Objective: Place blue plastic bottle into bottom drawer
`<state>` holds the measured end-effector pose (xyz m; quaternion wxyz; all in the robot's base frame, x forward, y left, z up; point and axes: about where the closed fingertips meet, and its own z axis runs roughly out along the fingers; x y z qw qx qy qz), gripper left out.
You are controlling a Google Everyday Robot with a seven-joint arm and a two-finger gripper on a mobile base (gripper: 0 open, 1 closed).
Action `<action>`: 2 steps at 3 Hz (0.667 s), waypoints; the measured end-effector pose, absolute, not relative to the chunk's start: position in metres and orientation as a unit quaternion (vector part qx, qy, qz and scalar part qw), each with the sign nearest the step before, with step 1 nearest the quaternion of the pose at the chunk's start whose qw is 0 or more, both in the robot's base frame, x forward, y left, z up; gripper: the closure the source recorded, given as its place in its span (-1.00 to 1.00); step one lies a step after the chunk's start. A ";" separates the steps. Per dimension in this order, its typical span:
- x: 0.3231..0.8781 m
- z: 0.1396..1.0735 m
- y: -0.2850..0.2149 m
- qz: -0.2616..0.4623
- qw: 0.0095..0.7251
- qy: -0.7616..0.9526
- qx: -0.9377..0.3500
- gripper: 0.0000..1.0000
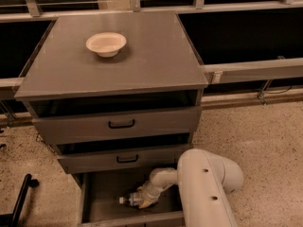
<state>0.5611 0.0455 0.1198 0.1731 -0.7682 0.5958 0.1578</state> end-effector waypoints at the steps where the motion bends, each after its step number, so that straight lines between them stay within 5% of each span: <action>1: 0.561 0.120 0.046 0.158 0.173 0.596 -0.768 0.00; 2: 0.561 0.120 0.046 0.158 0.173 0.596 -0.768 -0.62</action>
Offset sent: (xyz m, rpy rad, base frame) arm 0.0000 0.0000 0.0000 0.0000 0.0000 0.0000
